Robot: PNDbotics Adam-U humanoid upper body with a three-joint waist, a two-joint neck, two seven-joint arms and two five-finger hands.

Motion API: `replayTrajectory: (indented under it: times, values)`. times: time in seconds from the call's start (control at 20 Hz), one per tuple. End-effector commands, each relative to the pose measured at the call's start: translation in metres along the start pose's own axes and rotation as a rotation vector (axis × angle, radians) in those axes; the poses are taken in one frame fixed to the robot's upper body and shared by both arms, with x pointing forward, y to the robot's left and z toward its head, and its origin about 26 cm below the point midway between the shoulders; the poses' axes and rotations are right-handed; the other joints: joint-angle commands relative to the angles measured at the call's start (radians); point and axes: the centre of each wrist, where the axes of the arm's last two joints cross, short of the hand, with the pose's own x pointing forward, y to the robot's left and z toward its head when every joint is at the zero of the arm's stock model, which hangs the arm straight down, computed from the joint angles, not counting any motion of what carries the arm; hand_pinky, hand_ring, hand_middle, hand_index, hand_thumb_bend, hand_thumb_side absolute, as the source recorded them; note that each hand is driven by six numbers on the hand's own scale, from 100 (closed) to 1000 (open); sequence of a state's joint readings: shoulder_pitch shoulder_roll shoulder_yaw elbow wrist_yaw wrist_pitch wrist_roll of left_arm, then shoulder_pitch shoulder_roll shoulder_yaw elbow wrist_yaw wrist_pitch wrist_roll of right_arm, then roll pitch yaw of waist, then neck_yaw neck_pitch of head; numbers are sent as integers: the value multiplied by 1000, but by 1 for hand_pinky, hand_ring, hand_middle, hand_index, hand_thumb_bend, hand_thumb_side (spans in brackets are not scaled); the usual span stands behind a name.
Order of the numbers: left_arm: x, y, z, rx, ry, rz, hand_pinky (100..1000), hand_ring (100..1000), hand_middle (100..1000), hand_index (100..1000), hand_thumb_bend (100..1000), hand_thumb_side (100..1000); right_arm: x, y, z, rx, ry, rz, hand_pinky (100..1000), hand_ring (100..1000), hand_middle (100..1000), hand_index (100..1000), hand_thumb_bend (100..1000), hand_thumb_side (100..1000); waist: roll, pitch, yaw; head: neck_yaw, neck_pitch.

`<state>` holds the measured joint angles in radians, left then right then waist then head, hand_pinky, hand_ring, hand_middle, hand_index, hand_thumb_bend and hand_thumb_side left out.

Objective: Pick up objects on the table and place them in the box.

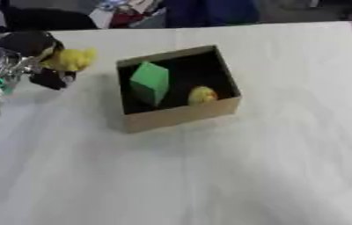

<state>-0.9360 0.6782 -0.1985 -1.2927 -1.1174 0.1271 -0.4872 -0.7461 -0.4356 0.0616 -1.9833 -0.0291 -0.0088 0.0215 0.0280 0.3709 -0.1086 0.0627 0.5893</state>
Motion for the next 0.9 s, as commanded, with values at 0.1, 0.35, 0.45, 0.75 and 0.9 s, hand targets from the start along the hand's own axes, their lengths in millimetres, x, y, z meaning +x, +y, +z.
replayTrajectory:
  times: [0.1,0.35,0.45,0.75,0.9]
  values:
    - [6,39,13,134,-37,-27,450,623,561,702,100,446,6,-4,-3,-8,-29,5,924,802,640,899,100,1000,-4,-32,4,-17,21]
    - [46,67,30,258,-168,-46,438,619,558,703,100,437,6,-4,-3,-14,-30,2,924,802,640,900,100,1000,-7,-32,4,-16,27]
    - [62,75,37,293,-220,-46,433,617,554,701,100,435,7,-3,-3,-15,-32,0,924,802,640,900,100,1000,-9,-32,4,-13,27]
    - [108,90,53,392,-322,-34,430,617,556,703,100,444,8,-1,-5,-13,-40,-14,924,802,640,900,100,1000,-15,-31,5,-2,22]
    - [123,91,52,437,-304,-43,433,618,556,701,100,446,8,0,-6,-12,-43,-20,924,802,640,900,100,1000,-18,-30,3,9,15]
